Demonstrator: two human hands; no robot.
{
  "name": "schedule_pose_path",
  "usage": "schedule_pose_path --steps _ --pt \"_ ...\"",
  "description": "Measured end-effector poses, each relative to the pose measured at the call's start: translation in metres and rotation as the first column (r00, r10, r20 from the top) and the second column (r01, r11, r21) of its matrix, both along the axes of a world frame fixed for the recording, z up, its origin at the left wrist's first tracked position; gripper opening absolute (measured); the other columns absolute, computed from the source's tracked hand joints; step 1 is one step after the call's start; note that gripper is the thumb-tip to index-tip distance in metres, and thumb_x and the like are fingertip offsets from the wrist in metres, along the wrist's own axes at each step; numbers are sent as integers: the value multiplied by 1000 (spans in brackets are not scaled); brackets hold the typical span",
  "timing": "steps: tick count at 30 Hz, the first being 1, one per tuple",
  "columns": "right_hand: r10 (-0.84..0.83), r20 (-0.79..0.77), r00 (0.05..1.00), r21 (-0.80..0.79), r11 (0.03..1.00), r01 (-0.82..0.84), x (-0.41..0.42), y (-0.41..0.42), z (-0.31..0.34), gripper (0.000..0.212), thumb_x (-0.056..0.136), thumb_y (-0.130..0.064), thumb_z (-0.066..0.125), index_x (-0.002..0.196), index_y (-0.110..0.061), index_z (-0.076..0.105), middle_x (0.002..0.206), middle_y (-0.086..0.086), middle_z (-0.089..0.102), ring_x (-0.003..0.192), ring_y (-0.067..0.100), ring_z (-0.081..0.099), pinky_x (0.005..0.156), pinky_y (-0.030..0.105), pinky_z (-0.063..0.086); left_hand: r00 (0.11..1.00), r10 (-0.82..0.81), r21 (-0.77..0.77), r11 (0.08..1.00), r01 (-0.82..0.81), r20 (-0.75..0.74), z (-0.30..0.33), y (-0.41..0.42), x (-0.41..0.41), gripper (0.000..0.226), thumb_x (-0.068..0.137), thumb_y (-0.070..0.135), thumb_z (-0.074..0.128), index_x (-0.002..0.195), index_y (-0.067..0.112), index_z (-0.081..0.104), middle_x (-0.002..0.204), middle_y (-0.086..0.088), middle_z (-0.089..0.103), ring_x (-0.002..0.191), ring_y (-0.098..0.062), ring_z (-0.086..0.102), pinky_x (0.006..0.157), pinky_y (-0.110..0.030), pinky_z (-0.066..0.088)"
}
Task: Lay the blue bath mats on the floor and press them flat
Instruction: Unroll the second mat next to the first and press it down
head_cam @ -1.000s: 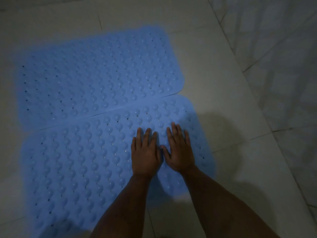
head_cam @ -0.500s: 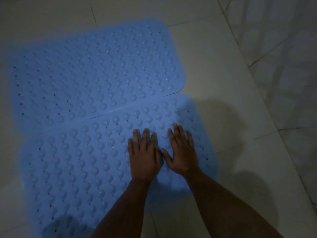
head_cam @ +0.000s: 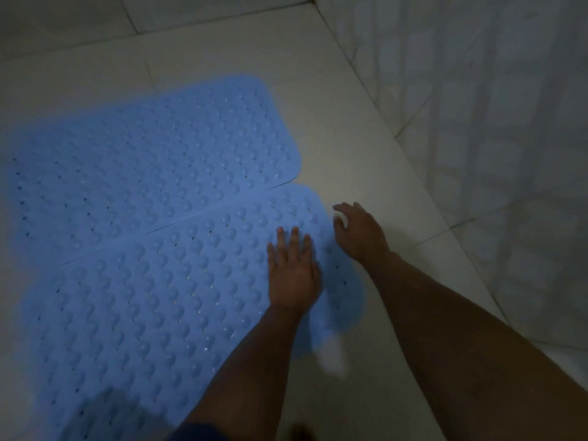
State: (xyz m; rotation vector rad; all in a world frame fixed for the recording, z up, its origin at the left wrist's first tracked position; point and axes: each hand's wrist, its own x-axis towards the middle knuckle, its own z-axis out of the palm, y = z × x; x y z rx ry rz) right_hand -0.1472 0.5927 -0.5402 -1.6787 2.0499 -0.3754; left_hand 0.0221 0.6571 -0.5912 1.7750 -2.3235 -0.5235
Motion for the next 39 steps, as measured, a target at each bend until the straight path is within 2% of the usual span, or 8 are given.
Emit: schedule_pose_path --steps 8,21,24,26,29,34,37,39 --pt "-21 -77 997 -157 988 9 -31 8 -60 44 94 -38 44 122 -14 68 131 8 66 135 33 51 106 46 46 990 -128 -51 990 131 52 -71 -3 -60 71 107 46 35 161 1 26 171 -21 16 160 -36 5 127 -61 12" --pt "-132 -68 989 -244 963 112 -38 9 -66 37 99 -38 48 121 -17 68 135 8 63 140 30 44 112 41 38 986 -153 -22 988 155 70 -64 -5 -62 65 108 41 34 162 5 24 171 -21 12 161 -35 5 126 -62 10" --pt "-81 -90 993 -256 965 55 -39 18 -40 43 97 -41 45 117 -13 71 128 13 66 134 35 50 113 44 40 985 -172 62 984 170 31 -51 -9 -59 64 104 38 35 159 5 35 170 -22 17 159 -38 13 125 -63 16" --pt "-44 -58 997 -139 990 36 -34 20 -18 46 95 -43 42 117 -13 70 126 13 67 129 36 54 110 46 42 980 -188 99 976 193 -58 -34 -19 -49 65 99 34 31 153 2 45 165 -26 29 154 -44 28 119 -66 28" --pt "106 -69 992 -59 992 -110 -15 32 -12 51 95 -42 38 120 -10 68 122 14 67 120 38 60 101 48 49 987 -94 41 994 100 -129 -9 -22 -16 61 92 28 37 145 5 55 153 -21 51 145 -44 44 113 -60 43" --pt "356 -182 917 34 934 -356 26 72 -64 67 97 -49 40 148 -6 46 157 23 37 148 42 31 114 58 36 999 -4 -43 999 2 -47 -9 31 36 56 92 32 43 142 15 61 149 -11 58 148 -39 42 113 -57 42" --pt "375 -239 896 64 927 -371 32 91 -87 80 98 -60 37 159 -10 23 167 19 12 155 35 7 122 56 19 1000 14 -79 997 -14 -1 -26 49 52 55 93 33 49 144 16 59 154 -13 52 152 -40 34 117 -59 36" --pt "354 -275 894 41 933 -357 35 93 -91 82 98 -61 38 160 -12 17 168 15 8 156 31 2 124 54 14 999 28 -93 995 -26 21 -32 53 53 56 92 32 53 146 17 58 158 -13 47 154 -41 29 120 -61 30"
